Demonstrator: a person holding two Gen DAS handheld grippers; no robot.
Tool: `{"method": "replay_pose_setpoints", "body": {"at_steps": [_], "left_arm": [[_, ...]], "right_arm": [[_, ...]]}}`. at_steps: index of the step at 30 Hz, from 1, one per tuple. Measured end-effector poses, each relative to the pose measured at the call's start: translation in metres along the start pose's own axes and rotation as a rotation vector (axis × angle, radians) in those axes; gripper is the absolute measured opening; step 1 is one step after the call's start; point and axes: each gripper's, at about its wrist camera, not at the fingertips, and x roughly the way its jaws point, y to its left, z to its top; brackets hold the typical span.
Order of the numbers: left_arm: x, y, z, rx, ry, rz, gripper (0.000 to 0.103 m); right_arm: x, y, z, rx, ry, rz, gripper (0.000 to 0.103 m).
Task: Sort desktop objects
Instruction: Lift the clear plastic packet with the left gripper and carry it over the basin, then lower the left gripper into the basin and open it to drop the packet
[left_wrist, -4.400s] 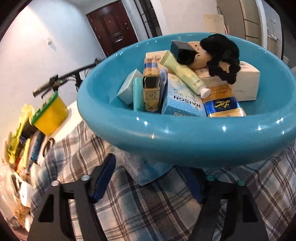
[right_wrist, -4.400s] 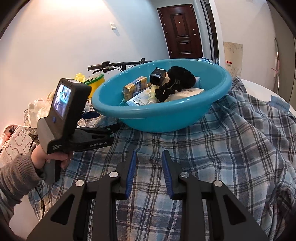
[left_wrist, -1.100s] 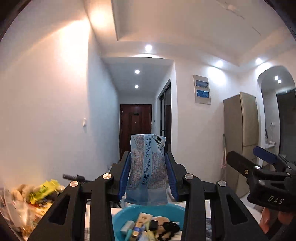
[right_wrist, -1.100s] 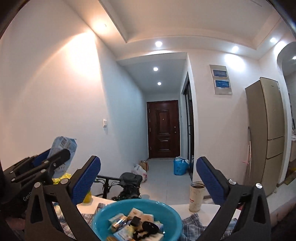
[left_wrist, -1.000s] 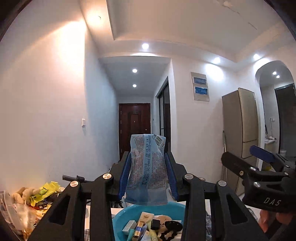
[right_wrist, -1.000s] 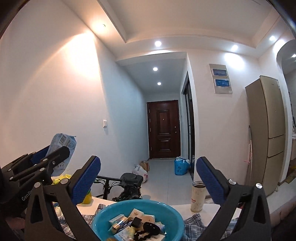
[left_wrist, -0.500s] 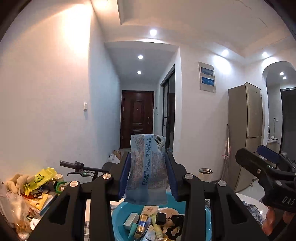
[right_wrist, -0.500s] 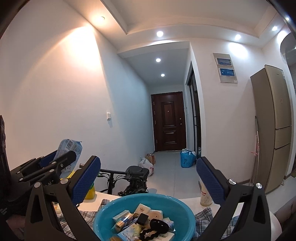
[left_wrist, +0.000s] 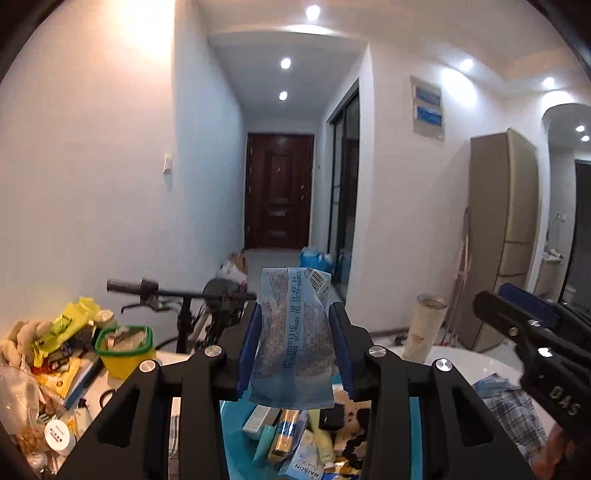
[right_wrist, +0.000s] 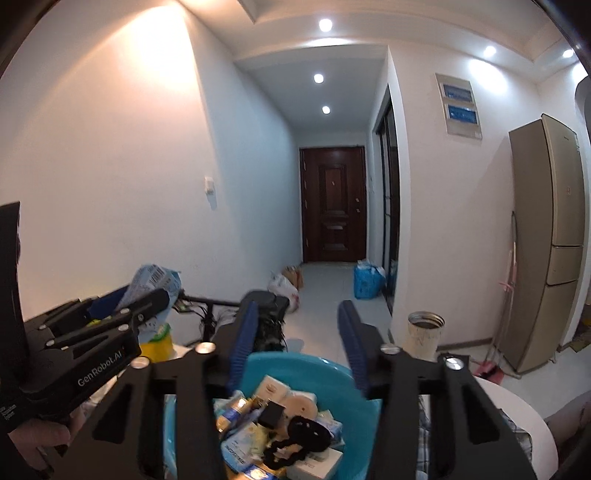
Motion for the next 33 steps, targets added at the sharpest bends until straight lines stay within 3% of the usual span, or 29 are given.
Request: {"method": "replay_pose_setpoints", "body": {"at_steps": [4,12,21,25,33], "left_arm": [[0.041,0.002,-0.016,-0.018,0.132,-0.032,0.04],[0.099,-0.003,-0.05,-0.009,0.328,-0.011,0.04],[0.168,-0.006,-0.105,0.002,0.622,-0.024,0.04],[0.176,-0.009,-0.116,0.006,0.664,-0.023,0.04],[0.169,-0.01,-0.107,-0.005,0.654,-0.029,0.04]], "right_arm": [[0.029,-0.006,-0.011,0.022,0.082,0.024,0.033],[0.078,-0.023,-0.036,0.062,0.243,0.037,0.033],[0.085,-0.029,-0.043,0.06,0.298,0.031,0.033],[0.091,-0.022,-0.042,0.052,0.306,0.034,0.033],[0.101,-0.021,-0.048,0.053,0.341,0.031,0.033]]}}
